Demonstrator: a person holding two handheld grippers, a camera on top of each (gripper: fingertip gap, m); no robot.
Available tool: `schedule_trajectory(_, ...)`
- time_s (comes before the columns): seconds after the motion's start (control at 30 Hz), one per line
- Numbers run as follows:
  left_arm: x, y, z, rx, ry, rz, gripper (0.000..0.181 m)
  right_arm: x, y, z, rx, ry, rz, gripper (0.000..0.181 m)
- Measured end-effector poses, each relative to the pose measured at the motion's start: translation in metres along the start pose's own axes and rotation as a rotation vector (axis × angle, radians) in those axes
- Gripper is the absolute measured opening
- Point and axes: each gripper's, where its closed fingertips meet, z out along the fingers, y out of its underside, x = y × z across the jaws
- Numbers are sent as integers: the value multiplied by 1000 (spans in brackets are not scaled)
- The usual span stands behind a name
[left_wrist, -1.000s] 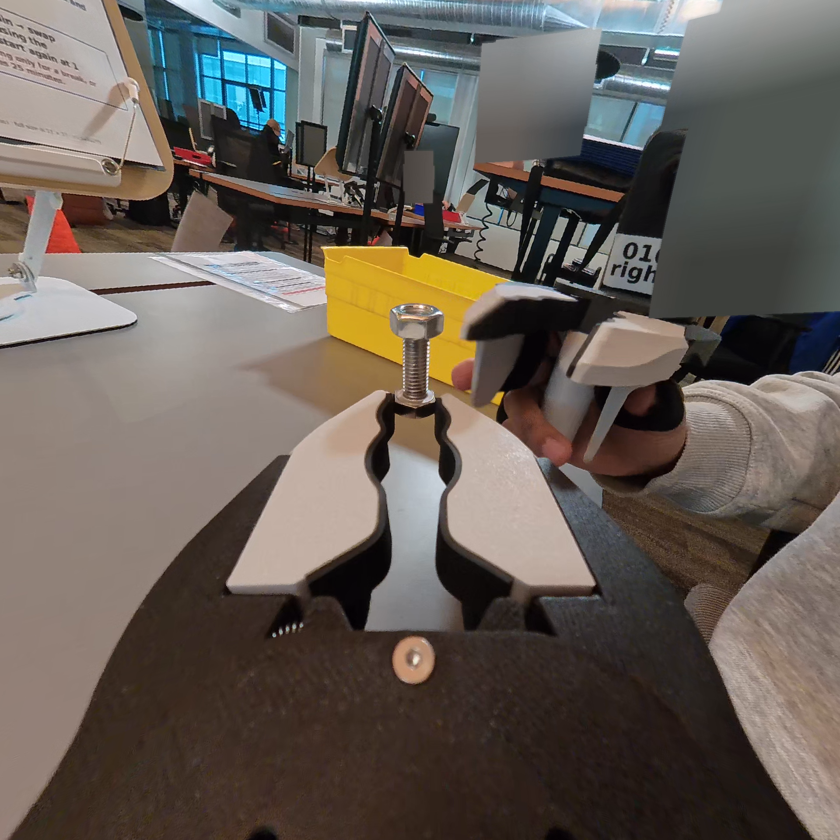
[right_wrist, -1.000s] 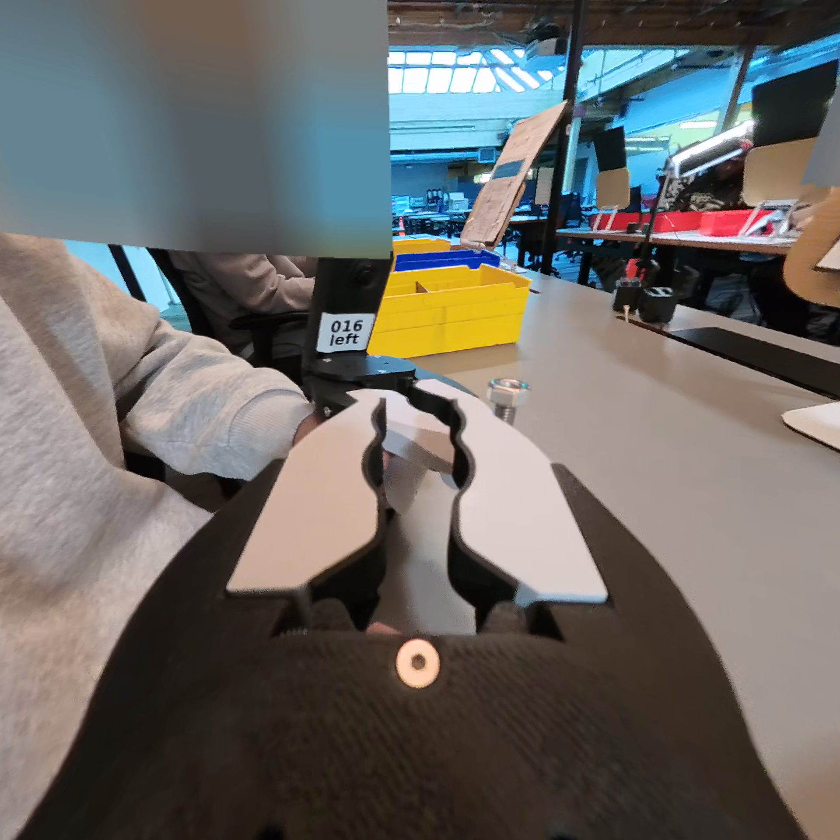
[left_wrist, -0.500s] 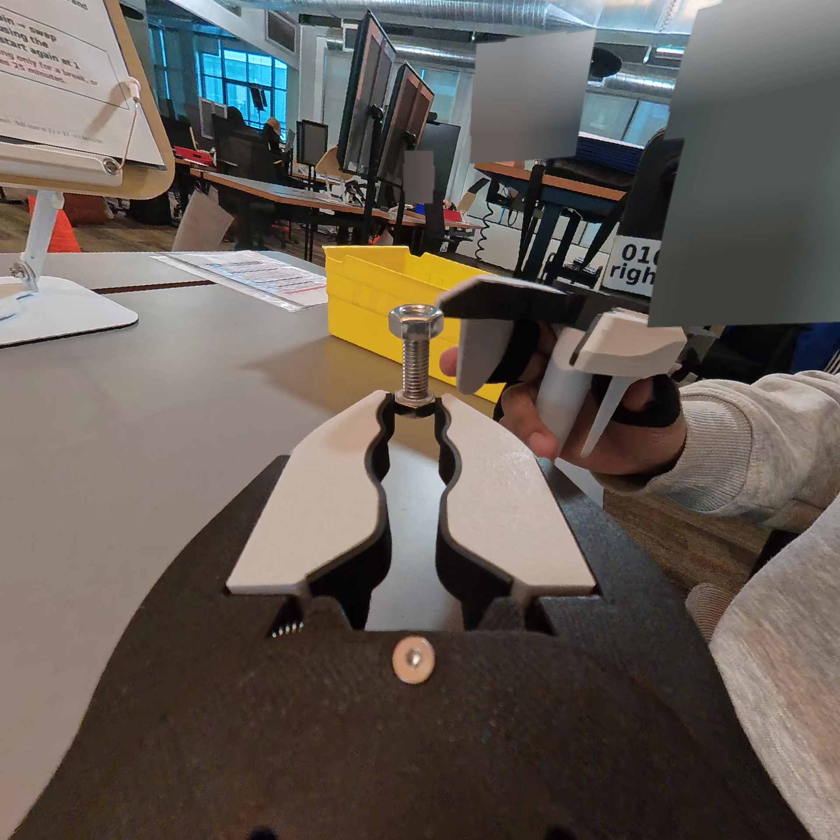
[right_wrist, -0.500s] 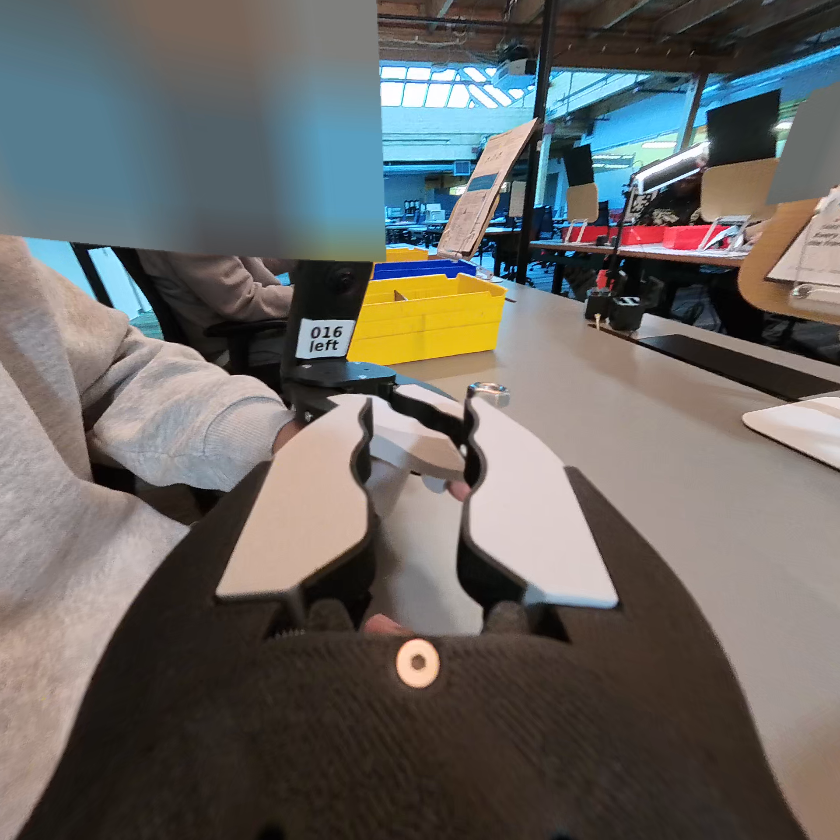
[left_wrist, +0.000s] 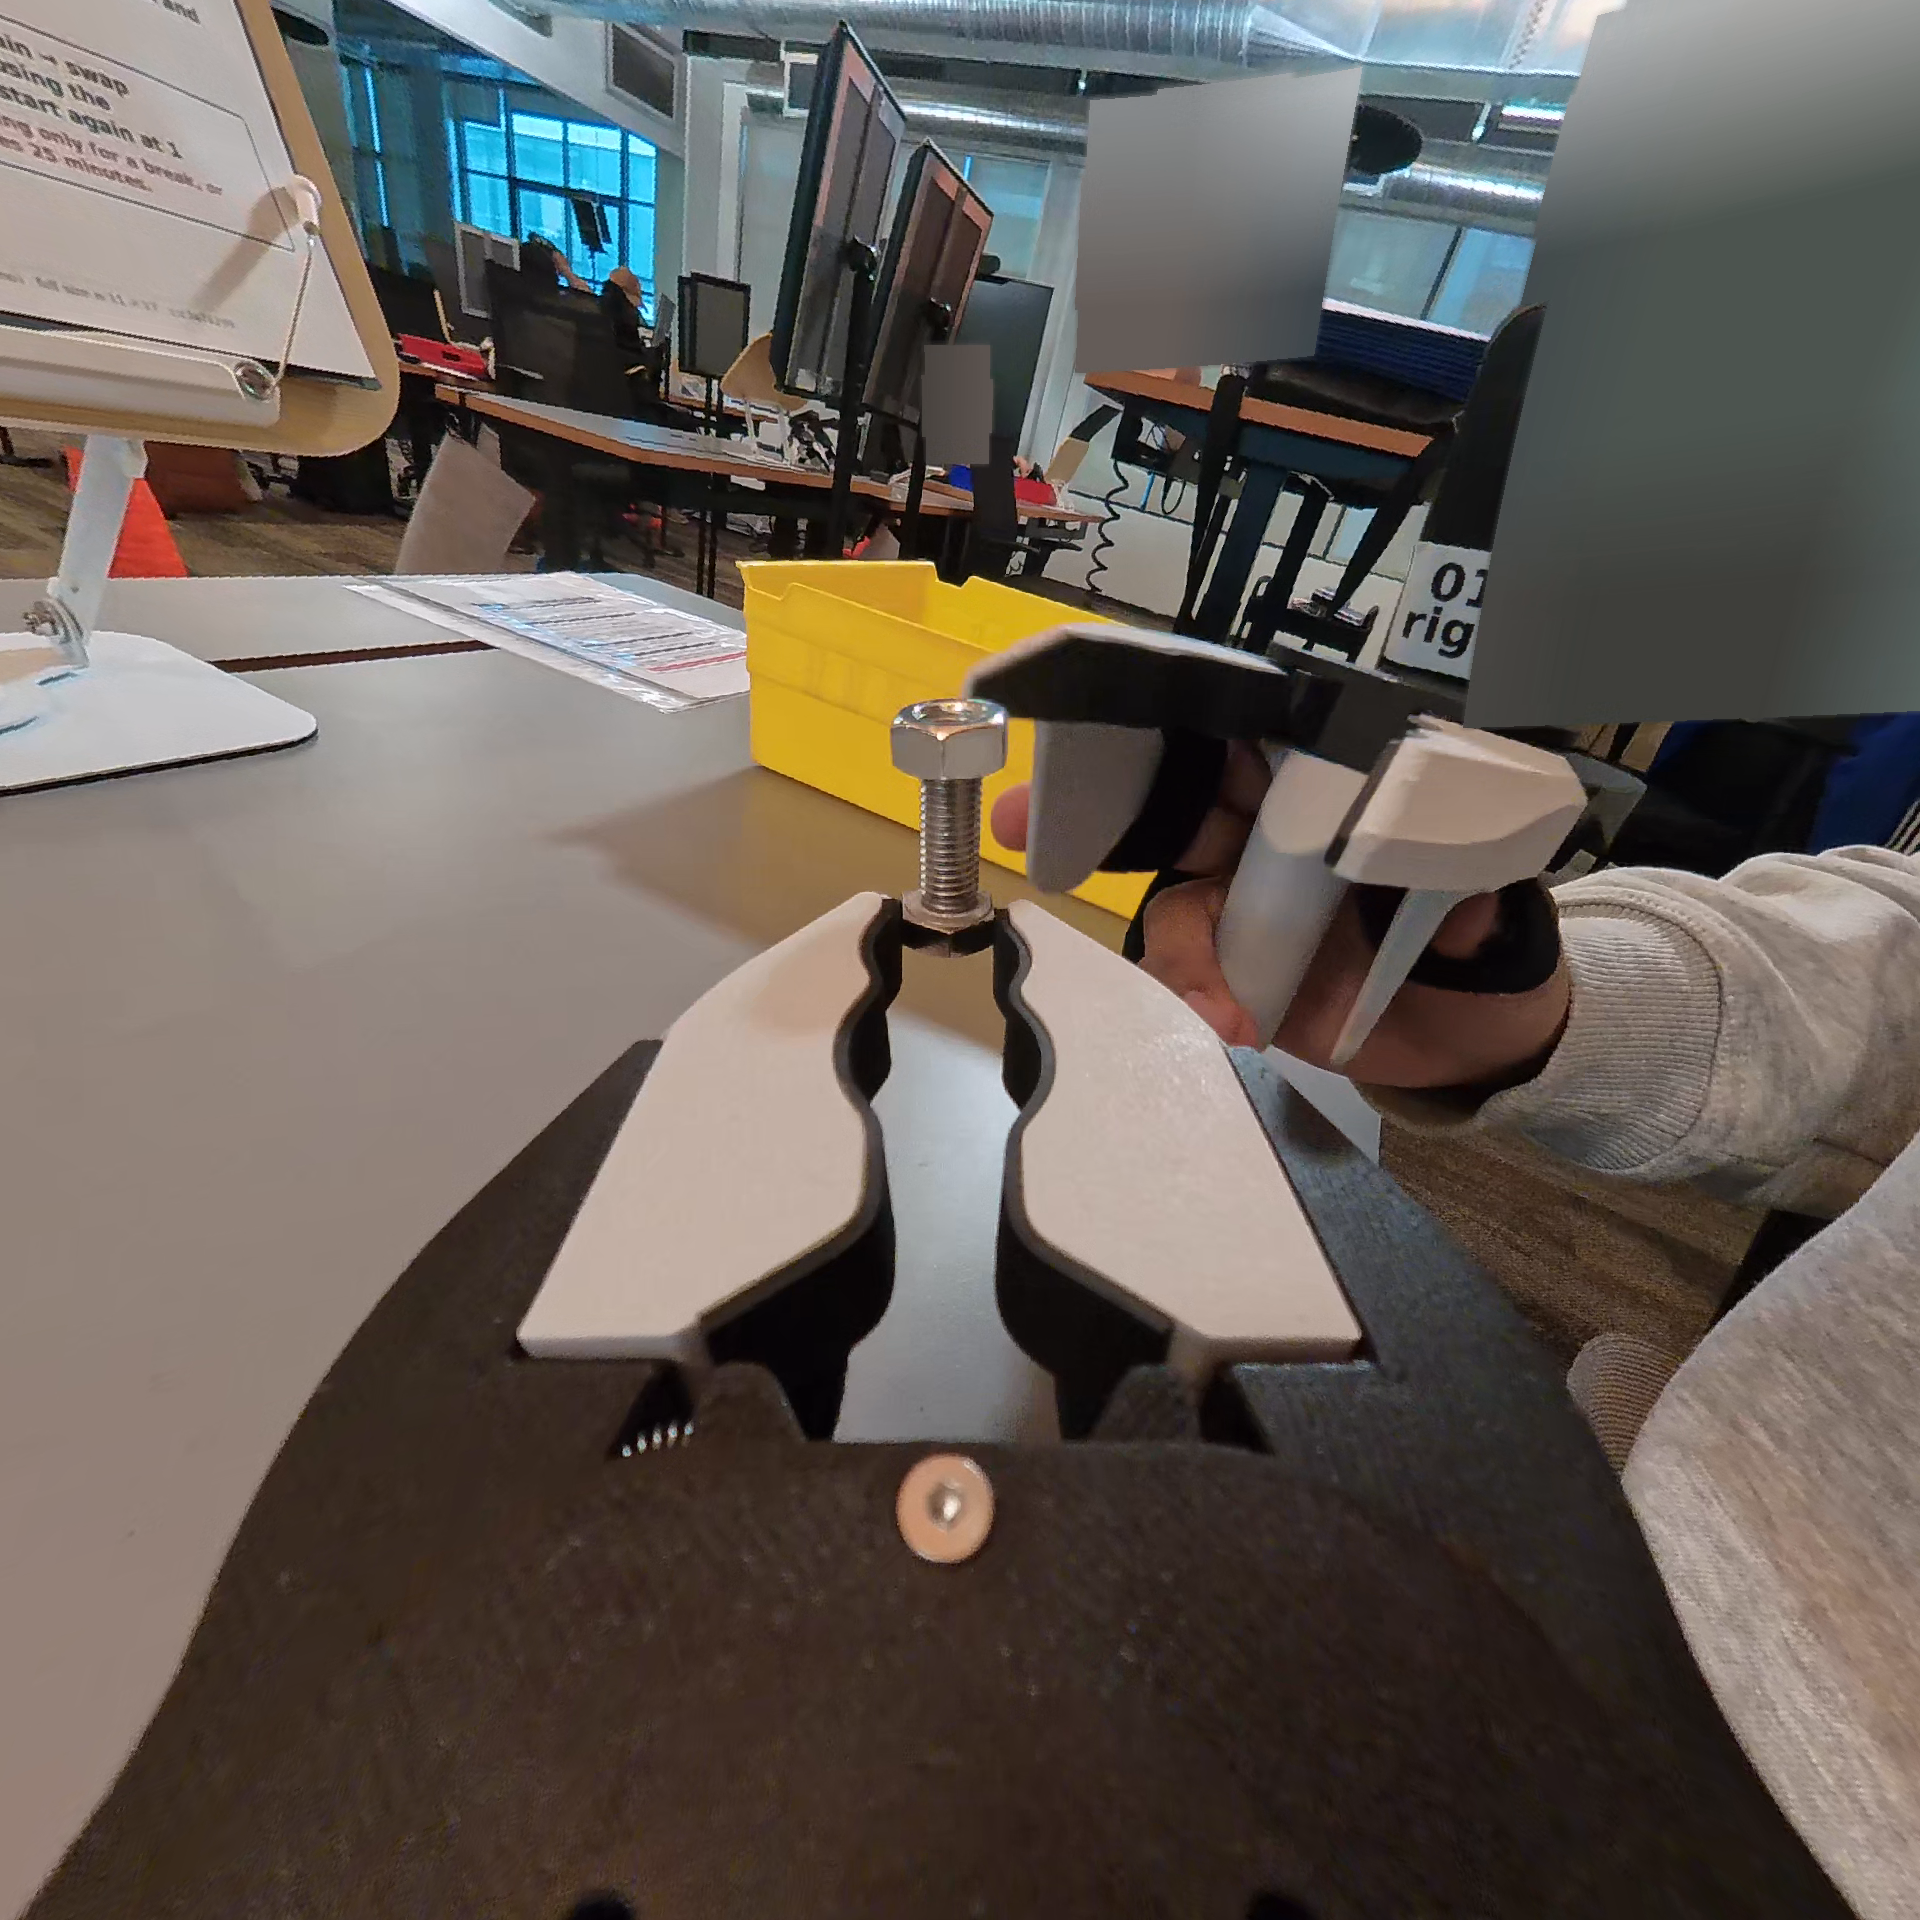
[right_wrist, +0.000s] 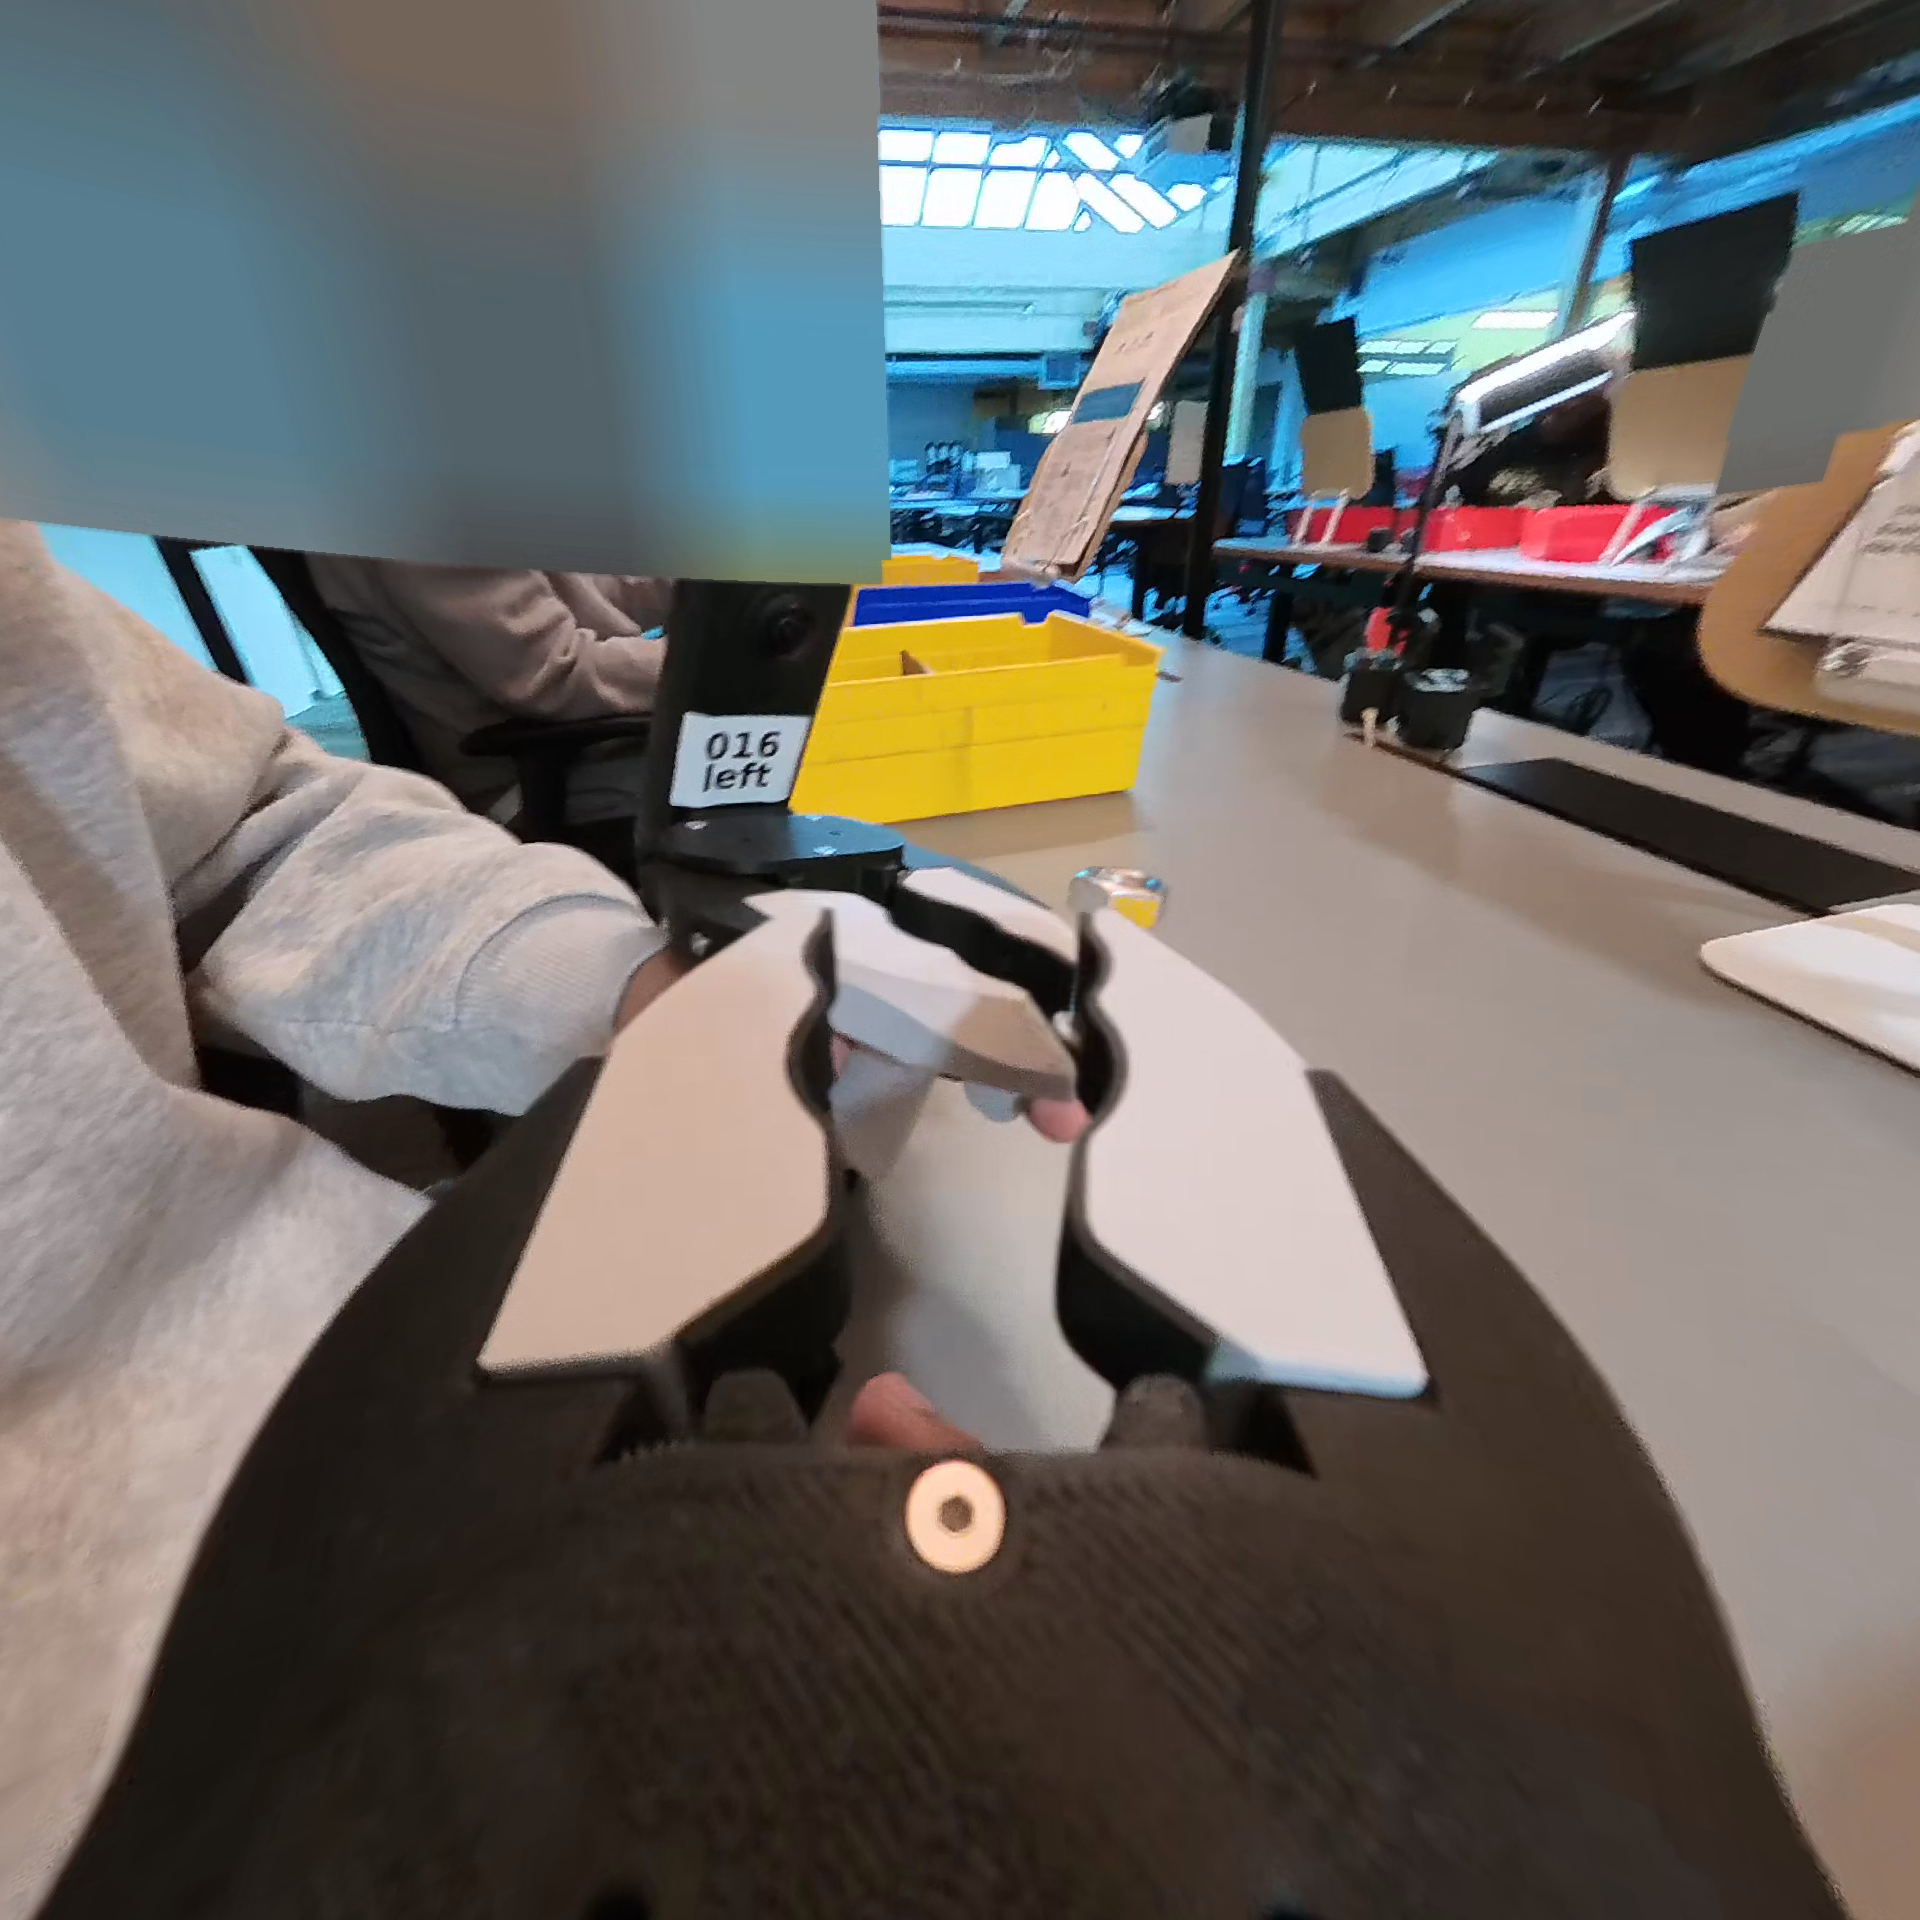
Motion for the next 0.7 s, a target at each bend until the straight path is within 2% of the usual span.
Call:
schedule_trajectory(0.07,0,0,0,0,0,-2,17,6,-4,-1,30,43,-21,60)
schedule_trajectory(0.13,-1,0,0,1,-1,-5,17,6,-3,0,31,37,-16,64)
schedule_trajectory(0.23,-1,0,0,1,-3,-5,17,-4,2,2,0,-30,16,53)
schedule_trajectory(0.3,-1,0,0,1,-1,-4,17,-7,4,1,-26,-48,22,37)
schedule_trajectory(0.33,0,0,0,0,-1,-2,17,-5,3,1,-25,-32,12,38)
schedule_trajectory(0.4,0,0,0,0,0,0,17,2,-3,-2,14,11,-15,45)
schedule_trajectory(0.5,0,0,0,0,-1,-1,17,9,-8,-2,58,53,-13,69)
schedule_trajectory(0.53,0,0,0,0,-1,-3,17,8,-6,-1,53,45,-9,72)
schedule_trajectory(0.63,-1,0,0,2,-4,-4,17,1,3,4,-1,9,-22,69)
schedule_trajectory(0.67,-1,0,0,0,-3,-5,17,-2,4,4,-10,-1,-45,64)
schedule_trajectory(0.7,-1,0,0,1,-3,-6,17,-6,3,3,-16,-15,-74,50)
